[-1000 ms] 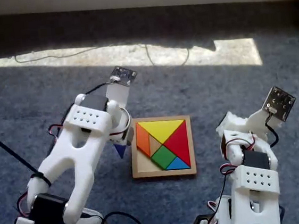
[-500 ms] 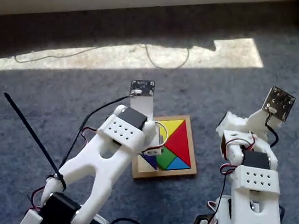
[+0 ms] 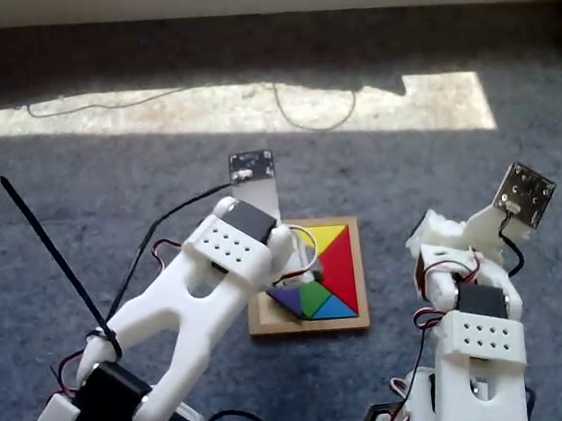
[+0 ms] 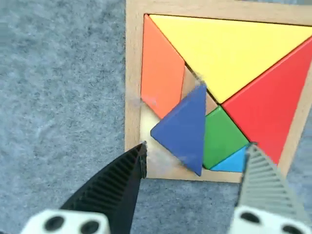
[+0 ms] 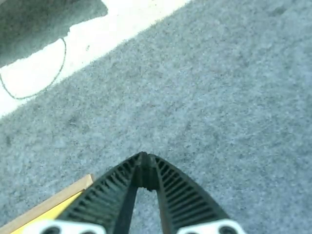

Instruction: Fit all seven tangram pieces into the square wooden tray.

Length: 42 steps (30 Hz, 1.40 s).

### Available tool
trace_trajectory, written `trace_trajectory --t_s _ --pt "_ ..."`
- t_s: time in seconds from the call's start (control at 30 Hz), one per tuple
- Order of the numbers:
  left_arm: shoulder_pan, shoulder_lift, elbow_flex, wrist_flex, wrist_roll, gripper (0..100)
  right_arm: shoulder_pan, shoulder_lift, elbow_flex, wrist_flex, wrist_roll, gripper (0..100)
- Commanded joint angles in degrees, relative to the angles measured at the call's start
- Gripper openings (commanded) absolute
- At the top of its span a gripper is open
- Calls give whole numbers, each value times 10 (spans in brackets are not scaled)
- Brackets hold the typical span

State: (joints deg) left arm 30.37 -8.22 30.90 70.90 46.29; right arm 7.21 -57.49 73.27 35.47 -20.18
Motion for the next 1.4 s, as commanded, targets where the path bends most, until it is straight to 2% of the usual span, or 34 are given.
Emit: trace_trajectory --t_s 0.0,0.17,0.3,0.4,0.7,0.93,1.13,1.37 --pt "6 -10 -7 19 20 405 -6 -14 -2 -16 8 6" --pt "2 -10 -19 18 18 311 -6 -14 -2 -16 8 6" --pt "-23 -7 -47 9 16 123 -6 -14 -2 -16 8 6" --pt "-36 -3 -50 -40 15 0 -6 -14 -2 -16 8 6" --pt "-32 -2 -25 -149 -80 5 -6 -14 -3 -16 8 6" --pt "22 -2 55 -255 -177 5 -6 -14 -3 -16 8 6" --pt "53 -2 108 -316 -182 5 -6 -14 -3 -16 8 6" --pt "56 -1 132 -318 -182 6 -6 -14 -2 -16 8 6"
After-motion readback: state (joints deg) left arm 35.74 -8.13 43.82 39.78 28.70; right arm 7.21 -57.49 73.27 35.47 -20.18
